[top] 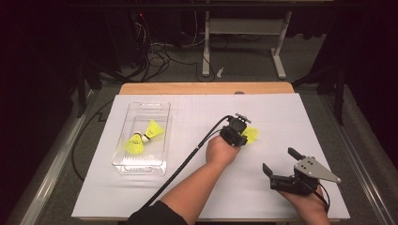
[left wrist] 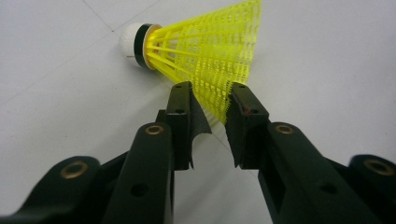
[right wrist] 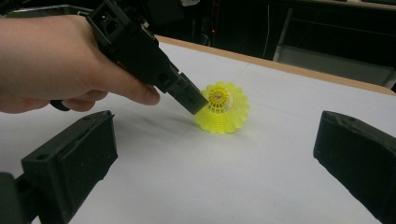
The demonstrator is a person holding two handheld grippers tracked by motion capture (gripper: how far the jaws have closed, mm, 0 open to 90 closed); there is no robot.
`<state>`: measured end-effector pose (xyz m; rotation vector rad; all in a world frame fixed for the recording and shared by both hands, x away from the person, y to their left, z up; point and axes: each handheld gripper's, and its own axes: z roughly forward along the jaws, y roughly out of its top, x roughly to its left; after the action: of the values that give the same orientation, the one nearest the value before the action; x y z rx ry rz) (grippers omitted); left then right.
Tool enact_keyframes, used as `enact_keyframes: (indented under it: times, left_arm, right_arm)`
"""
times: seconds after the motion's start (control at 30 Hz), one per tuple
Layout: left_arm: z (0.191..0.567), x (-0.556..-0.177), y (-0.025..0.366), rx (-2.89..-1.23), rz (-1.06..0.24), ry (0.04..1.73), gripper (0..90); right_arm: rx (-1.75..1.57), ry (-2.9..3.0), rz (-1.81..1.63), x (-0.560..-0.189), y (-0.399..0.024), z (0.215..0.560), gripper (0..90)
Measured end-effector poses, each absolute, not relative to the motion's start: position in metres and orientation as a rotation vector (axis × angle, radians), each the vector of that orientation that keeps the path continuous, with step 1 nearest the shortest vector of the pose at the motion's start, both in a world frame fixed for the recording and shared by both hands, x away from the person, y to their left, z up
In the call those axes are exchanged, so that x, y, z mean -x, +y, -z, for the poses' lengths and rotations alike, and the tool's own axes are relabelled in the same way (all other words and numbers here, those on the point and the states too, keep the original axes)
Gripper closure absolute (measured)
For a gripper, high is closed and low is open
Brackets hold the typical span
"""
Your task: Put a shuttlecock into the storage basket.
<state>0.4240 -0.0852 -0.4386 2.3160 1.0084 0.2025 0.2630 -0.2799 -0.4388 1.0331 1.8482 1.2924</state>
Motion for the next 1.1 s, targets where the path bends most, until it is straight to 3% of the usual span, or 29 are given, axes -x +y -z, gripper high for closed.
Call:
enact_keyframes:
  times: [0.27, 0.63, 1.1]
  left_arm:
    - [0.438, -0.424, -0.085, -2.319, -0.218, 1.013, 74.8]
    - [0.440, -0.424, -0.081, -2.314, -0.276, 1.045, 89.2]
    - [0.431, -0.419, -0.073, -2.313, -0.296, 0.987, 90.0]
  right_arm:
    - [-1.033, 1.853, -1.293, -0.264, -0.280, 0.439, 0.0]
    - [-1.018, 1.859, -1.300, -0.267, -0.277, 0.439, 0.0]
    - [-1.014, 1.861, -1.302, -0.266, -0.276, 0.438, 0.0]
